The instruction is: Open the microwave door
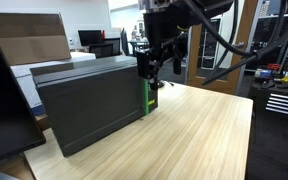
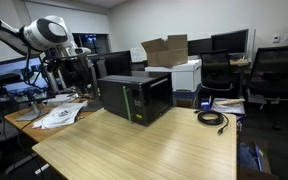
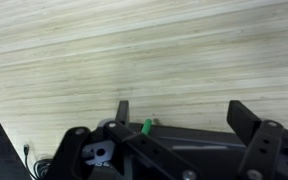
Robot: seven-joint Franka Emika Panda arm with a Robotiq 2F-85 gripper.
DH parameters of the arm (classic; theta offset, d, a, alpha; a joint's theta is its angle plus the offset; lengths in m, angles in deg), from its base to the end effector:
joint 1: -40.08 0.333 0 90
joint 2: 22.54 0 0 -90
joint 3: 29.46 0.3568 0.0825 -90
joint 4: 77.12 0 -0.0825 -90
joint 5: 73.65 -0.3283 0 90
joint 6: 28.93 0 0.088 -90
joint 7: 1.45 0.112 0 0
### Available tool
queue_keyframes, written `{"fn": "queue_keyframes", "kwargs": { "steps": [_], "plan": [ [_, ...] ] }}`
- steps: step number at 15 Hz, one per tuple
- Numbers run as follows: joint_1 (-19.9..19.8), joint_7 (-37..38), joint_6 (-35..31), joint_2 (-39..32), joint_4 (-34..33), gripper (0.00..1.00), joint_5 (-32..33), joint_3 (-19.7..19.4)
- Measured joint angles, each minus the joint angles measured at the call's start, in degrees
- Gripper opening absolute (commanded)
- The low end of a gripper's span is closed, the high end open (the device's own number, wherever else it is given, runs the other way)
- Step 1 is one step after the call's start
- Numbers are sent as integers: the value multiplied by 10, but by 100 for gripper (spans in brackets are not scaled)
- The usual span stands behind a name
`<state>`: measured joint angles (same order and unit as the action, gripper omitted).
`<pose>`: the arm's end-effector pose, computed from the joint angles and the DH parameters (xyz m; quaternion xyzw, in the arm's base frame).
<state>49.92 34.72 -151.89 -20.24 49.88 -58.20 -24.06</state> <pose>0.4571 0.1123 0.4605 0.9877 -0.1064 0.0355 0.1089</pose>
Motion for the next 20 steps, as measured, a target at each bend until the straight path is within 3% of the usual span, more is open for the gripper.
{"fn": "queue_keyframes", "kwargs": {
  "steps": [3,9,20],
  "plan": [
    [-5,0,-27,-5,2,100,0,0],
    [-24,-1,-141,-26,34,100,10,-6],
    [-61,-1,-332,-60,71,100,121,-58]
  ]
}}
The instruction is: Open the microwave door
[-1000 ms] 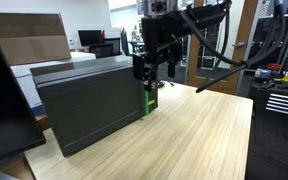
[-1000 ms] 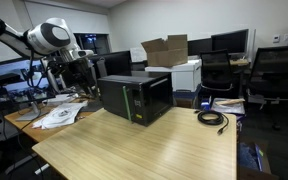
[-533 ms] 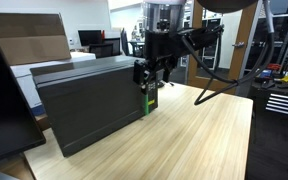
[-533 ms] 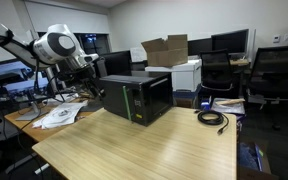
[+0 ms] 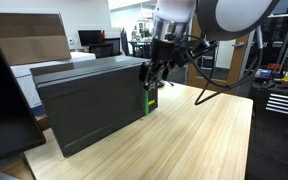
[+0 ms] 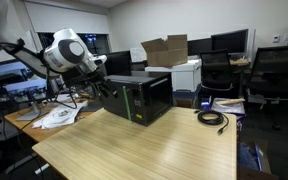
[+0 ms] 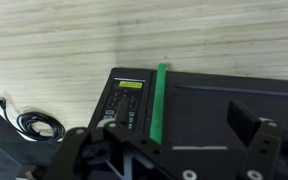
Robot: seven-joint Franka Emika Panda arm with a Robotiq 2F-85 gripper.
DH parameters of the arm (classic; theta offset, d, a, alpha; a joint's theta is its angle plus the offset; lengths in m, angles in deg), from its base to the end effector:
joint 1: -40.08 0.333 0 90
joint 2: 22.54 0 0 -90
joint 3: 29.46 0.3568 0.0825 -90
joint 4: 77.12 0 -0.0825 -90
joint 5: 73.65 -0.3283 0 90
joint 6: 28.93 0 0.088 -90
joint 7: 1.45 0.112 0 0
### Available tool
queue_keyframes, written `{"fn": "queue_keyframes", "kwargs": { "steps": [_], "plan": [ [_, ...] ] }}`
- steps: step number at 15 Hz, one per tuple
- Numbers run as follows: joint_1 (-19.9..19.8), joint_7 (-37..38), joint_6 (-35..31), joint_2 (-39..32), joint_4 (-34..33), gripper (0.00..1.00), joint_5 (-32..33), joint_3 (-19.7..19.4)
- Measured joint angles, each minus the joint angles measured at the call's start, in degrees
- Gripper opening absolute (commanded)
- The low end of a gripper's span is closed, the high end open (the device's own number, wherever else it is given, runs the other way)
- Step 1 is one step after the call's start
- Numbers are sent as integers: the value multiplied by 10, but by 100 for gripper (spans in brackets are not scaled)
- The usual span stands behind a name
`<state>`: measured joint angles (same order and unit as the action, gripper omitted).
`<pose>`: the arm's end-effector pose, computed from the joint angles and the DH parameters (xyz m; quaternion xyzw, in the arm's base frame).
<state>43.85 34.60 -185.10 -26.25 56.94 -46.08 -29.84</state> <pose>0.5012 0.0461 0.4149 0.9762 -0.0778 0.1900 0.0701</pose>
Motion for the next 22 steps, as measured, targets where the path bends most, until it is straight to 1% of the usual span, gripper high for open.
{"fn": "queue_keyframes", "kwargs": {
  "steps": [8,11,13,14,15,19,20,22],
  "plan": [
    [-7,5,-146,-37,3,100,127,-57],
    [-6,6,-186,-47,17,100,140,-61],
    [-5,6,-201,-49,33,100,139,-58],
    [-9,-5,-201,-50,45,100,117,-47],
    [-8,-9,-201,-51,50,100,112,-43],
    [-7,-9,-201,-51,44,100,112,-46],
    [-5,-5,-201,-51,41,100,119,-51],
    [9,32,-214,-51,28,100,171,-78]
  ]
}}
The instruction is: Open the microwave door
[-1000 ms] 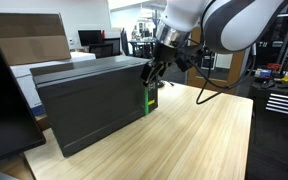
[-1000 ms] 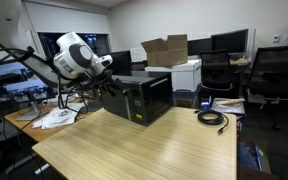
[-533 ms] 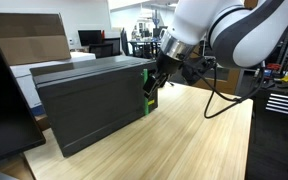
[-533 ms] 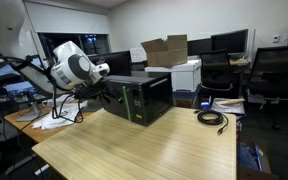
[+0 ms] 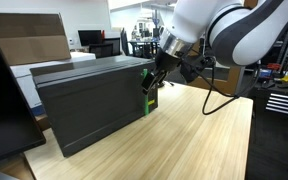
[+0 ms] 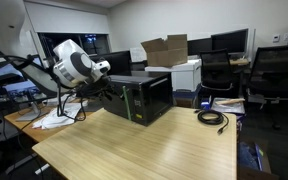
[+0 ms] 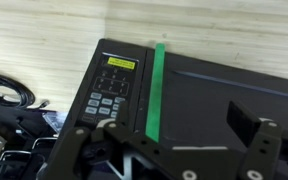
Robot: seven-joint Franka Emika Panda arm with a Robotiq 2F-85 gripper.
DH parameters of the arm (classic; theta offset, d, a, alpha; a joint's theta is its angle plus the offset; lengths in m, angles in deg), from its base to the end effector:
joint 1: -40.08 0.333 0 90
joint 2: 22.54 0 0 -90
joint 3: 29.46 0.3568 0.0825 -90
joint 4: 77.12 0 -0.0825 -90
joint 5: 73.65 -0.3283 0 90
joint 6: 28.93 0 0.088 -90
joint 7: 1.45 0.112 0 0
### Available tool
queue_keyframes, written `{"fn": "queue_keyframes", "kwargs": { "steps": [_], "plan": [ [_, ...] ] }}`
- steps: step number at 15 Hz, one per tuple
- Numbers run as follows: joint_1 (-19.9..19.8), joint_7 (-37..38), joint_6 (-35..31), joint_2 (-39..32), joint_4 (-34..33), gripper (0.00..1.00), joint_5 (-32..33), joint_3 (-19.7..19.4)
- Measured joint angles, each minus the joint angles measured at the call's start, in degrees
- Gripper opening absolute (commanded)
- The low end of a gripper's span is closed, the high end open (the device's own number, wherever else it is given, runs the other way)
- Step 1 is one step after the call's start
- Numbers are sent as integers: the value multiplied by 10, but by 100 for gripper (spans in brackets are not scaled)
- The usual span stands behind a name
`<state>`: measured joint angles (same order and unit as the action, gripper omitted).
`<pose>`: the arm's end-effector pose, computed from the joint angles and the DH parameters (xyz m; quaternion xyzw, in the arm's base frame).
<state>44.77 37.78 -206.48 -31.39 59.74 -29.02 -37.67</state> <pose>0.5061 0.0294 0.3854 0.9593 0.0152 0.2782 0.0464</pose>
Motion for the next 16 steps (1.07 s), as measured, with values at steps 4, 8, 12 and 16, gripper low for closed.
{"fn": "queue_keyframes", "kwargs": {
  "steps": [4,8,12,16],
  "plan": [
    [39,116,-34,-2,-27,100,137,-79],
    [75,219,-37,-5,-40,100,229,-119],
    [108,339,-37,-7,-68,100,332,-142],
    [122,460,-36,-14,-98,100,445,-148]
  ]
}}
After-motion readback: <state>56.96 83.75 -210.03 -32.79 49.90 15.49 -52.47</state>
